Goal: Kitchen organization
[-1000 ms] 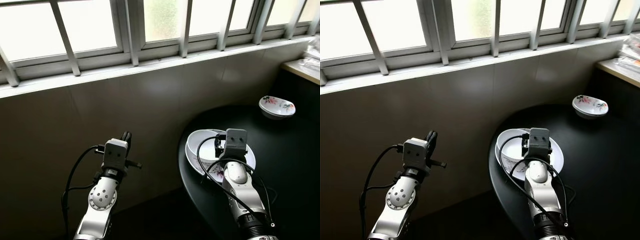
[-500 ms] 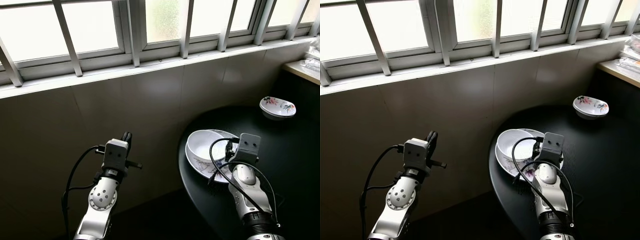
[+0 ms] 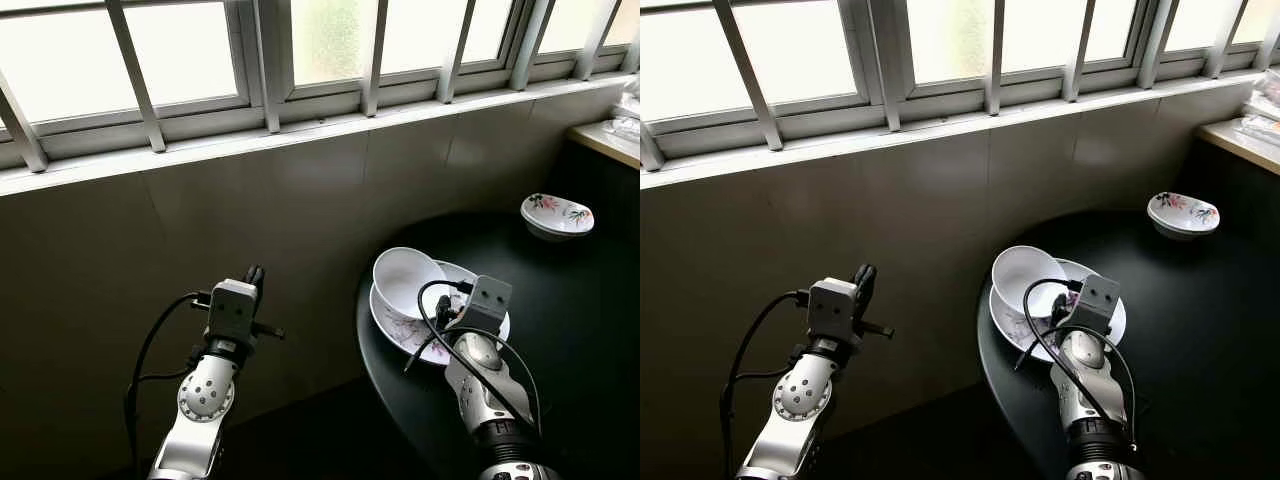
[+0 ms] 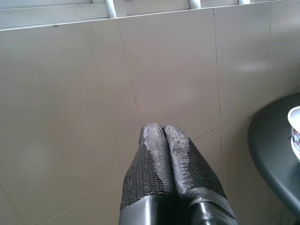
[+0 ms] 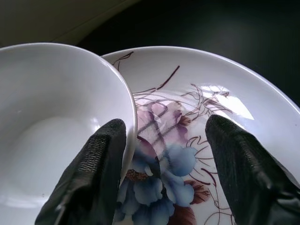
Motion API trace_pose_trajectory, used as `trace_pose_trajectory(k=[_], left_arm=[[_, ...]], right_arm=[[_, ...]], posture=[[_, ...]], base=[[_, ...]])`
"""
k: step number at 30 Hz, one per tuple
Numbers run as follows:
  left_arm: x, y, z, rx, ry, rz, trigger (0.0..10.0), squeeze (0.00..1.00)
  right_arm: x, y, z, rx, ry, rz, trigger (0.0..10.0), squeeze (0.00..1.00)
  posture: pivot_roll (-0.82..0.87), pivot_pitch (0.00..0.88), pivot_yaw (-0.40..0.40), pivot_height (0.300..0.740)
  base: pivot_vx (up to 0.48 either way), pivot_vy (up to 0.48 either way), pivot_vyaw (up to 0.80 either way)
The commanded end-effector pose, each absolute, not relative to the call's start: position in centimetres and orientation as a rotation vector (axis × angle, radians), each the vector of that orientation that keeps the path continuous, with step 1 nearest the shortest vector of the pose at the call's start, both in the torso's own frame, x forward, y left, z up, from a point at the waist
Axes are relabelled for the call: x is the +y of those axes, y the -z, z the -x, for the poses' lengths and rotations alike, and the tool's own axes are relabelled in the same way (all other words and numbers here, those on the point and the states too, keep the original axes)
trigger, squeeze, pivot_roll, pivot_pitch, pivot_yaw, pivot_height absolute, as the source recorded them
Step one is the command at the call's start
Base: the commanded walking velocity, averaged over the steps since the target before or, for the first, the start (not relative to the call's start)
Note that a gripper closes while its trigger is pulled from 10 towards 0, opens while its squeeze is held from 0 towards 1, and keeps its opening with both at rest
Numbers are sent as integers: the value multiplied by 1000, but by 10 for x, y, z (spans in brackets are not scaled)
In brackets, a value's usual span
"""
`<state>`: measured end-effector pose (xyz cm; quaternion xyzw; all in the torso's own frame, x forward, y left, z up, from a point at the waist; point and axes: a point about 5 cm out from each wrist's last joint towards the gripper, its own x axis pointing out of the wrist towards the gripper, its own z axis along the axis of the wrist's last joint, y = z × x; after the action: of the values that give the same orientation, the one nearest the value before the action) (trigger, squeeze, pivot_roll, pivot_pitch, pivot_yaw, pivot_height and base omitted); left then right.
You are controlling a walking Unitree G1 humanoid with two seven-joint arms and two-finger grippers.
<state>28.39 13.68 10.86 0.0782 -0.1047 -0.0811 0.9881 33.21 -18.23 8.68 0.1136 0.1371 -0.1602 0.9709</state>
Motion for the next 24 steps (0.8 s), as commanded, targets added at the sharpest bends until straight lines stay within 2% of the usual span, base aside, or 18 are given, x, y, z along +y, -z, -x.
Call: trace_pose_trajectory(k=[1,22,23,24], left_arm=[[136,-108,-285,-207,170,-175,10000,0],[136,-107,-285,-203,178,-174,10000,0],[136,-107,-285,-202,178,-174,10000,0],[136,-107,-285,-200,178,-175,10000,0]], right_arm=[[-179,-94,-336,250,306,-236,10000,0],[-164,-82,-335,370,228,-478,9882,0],[-162,-82,-335,372,216,-485,7843,0],[-160,-81,-334,379,203,-501,3961,0]], posture=[[-71,0,23,740],[-72,0,25,740],[-72,0,25,740],[-74,0,26,740]], base=[[0,0,0],[0,0,0],[0,0,0],[0,0,0]])
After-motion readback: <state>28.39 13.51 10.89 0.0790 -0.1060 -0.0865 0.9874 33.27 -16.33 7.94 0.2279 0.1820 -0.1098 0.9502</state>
